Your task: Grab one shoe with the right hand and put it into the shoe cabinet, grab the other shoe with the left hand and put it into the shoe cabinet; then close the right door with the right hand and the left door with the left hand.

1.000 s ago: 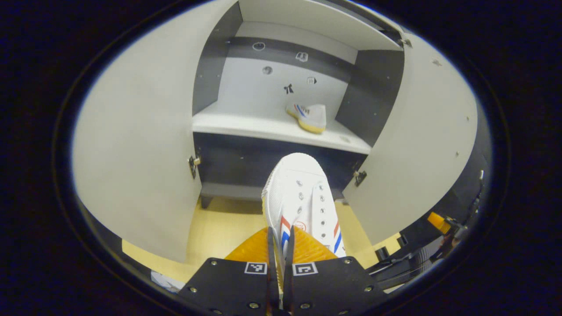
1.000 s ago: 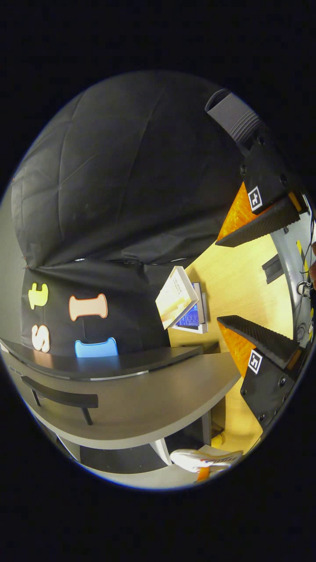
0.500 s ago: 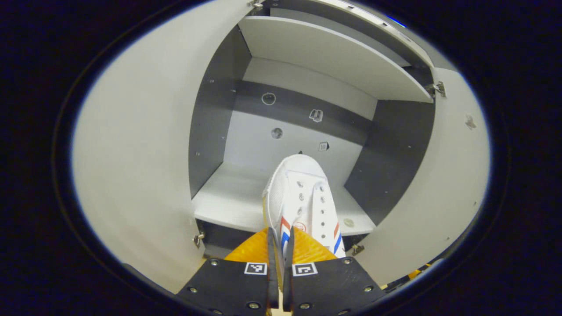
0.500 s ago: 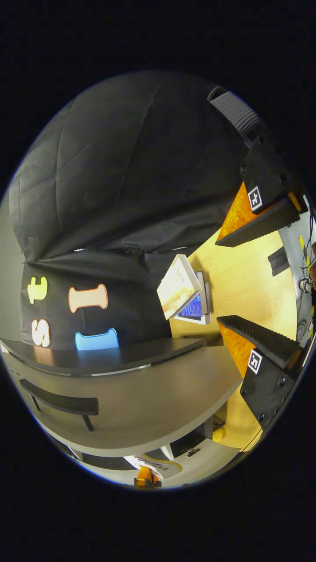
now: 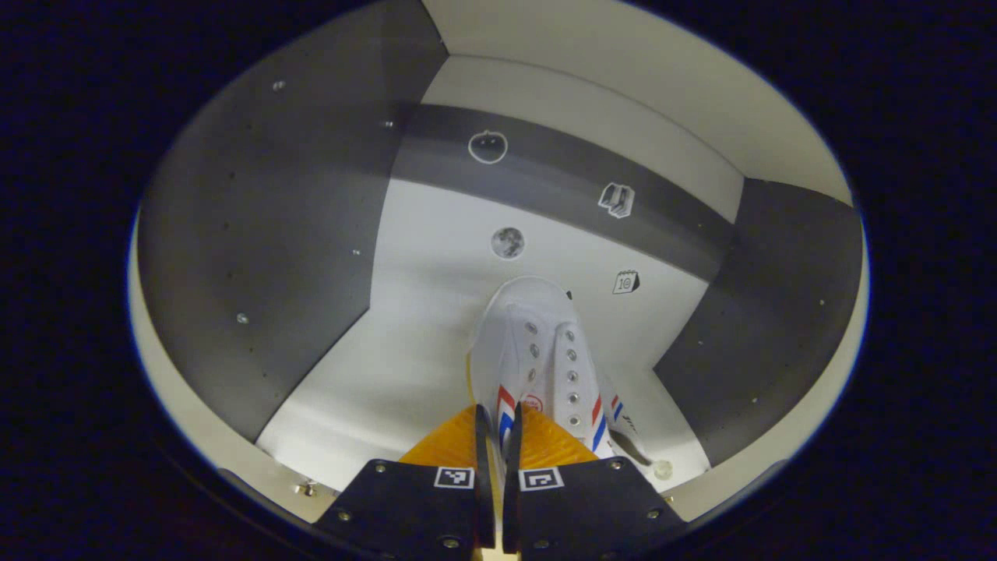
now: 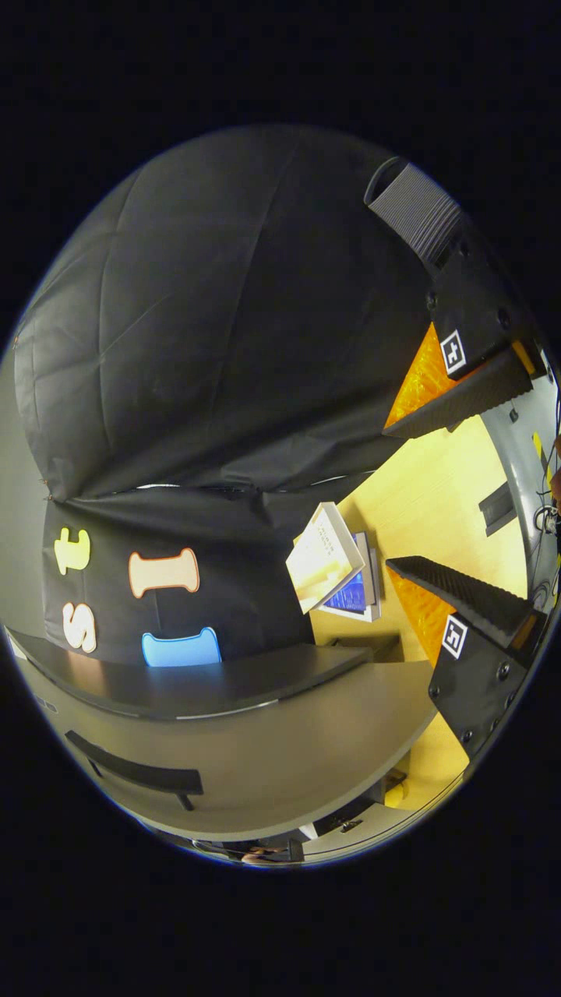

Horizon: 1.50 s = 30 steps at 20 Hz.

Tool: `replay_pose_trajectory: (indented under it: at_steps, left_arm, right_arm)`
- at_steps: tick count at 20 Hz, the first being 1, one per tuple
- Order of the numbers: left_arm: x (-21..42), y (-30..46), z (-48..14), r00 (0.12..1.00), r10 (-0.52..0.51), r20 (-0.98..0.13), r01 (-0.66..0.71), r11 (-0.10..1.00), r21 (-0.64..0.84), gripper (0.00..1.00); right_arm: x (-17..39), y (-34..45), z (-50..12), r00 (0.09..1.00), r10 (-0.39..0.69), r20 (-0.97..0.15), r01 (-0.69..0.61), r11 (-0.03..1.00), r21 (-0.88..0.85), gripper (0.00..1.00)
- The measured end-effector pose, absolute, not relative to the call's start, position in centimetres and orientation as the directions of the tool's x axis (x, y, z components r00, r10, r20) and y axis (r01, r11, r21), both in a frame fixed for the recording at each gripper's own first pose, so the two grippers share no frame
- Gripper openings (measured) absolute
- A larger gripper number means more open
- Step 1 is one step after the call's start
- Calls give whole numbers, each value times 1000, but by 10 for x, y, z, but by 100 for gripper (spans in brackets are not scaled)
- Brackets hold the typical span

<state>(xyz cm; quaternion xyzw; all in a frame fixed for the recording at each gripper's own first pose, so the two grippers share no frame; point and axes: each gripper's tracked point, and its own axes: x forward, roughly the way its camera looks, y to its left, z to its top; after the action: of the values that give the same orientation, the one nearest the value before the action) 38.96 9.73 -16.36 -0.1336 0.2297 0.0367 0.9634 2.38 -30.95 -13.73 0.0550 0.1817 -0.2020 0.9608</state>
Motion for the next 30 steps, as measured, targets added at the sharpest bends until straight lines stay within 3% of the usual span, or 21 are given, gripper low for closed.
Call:
replay_pose_trajectory:
  at_steps: [7,8,9,10,14,15,23,27,30]
  left_arm:
    - [402,106,-185,854,32,-519,-157,968,-197,6]
    - [401,109,-178,866,47,-497,-156,971,-180,12]
    - [406,121,-168,884,105,-455,-179,976,-123,30]
    - [404,128,-152,904,133,-406,-179,981,-77,31]
    - [384,130,-108,952,173,-254,-162,985,65,92]
    - [370,126,-99,962,162,-221,-145,985,93,96]
    - [250,92,-84,982,147,-117,-140,988,72,94]
    - [204,84,-78,989,135,-56,-128,986,111,94]
    - [167,74,-91,994,66,-90,-60,996,60,94]
  right_arm:
    - [53,-308,-137,866,-343,-365,387,921,52,96]
    - [58,-309,-135,869,-336,-363,379,924,51,96]
    - [62,-309,-133,873,-329,-361,371,927,51,96]
    - [67,-309,-132,876,-324,-358,365,929,53,96]
    - [88,-307,-120,893,-293,-342,336,939,72,93]
    - [94,-308,-117,898,-286,-335,327,942,74,96]
    - [134,-292,-12,954,-220,-202,246,963,112,96]
    - [119,-283,35,959,-254,-123,269,955,126,92]
    - [97,-278,54,952,-293,-84,301,949,92,92]
